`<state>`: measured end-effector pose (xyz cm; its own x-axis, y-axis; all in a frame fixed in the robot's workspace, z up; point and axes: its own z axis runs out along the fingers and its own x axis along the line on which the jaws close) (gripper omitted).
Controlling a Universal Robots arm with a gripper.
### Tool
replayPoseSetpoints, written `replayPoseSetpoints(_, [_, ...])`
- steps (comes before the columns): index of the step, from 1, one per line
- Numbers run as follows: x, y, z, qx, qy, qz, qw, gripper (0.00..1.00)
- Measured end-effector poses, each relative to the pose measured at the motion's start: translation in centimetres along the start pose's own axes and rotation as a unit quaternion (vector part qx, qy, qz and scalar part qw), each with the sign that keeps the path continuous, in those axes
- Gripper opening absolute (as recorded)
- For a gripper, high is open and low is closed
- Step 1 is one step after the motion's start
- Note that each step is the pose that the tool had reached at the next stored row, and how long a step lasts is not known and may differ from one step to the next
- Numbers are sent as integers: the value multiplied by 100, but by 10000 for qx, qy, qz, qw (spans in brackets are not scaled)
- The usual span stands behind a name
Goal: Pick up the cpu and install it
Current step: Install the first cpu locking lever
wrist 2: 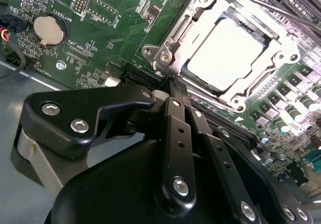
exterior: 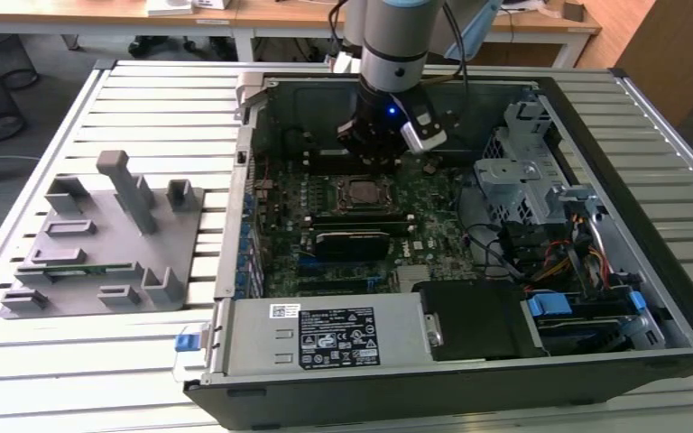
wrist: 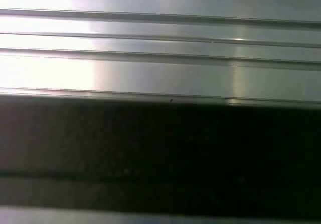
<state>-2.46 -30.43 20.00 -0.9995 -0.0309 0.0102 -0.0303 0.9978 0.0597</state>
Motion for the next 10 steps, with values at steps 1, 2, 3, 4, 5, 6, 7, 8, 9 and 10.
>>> replayPoseSetpoints(1, [0,-3,1,3,0,0,10000,11])
replayPoseSetpoints(2, [0,-5,3,6,0,0,10000,11])
replayPoseSetpoints(3, [-1,-6,4,9,1,0,10000,11])
replayPoseSetpoints(4, [-2,-6,7,11,2,0,10000,11])
replayPoseSetpoints(5, [-3,-7,7,13,2,0,10000,11])
replayPoseSetpoints(6, [-4,-7,7,13,3,0,10000,11])
replayPoseSetpoints(7, [-5,-7,7,11,4,1,10000,11])
replayPoseSetpoints(8, [-5,-7,7,6,3,1,10000,11])
replayPoseSetpoints(9, [-5,-7,4,4,3,0,10000,11])
replayPoseSetpoints(10, [-5,-6,0,3,3,1,10000,11])
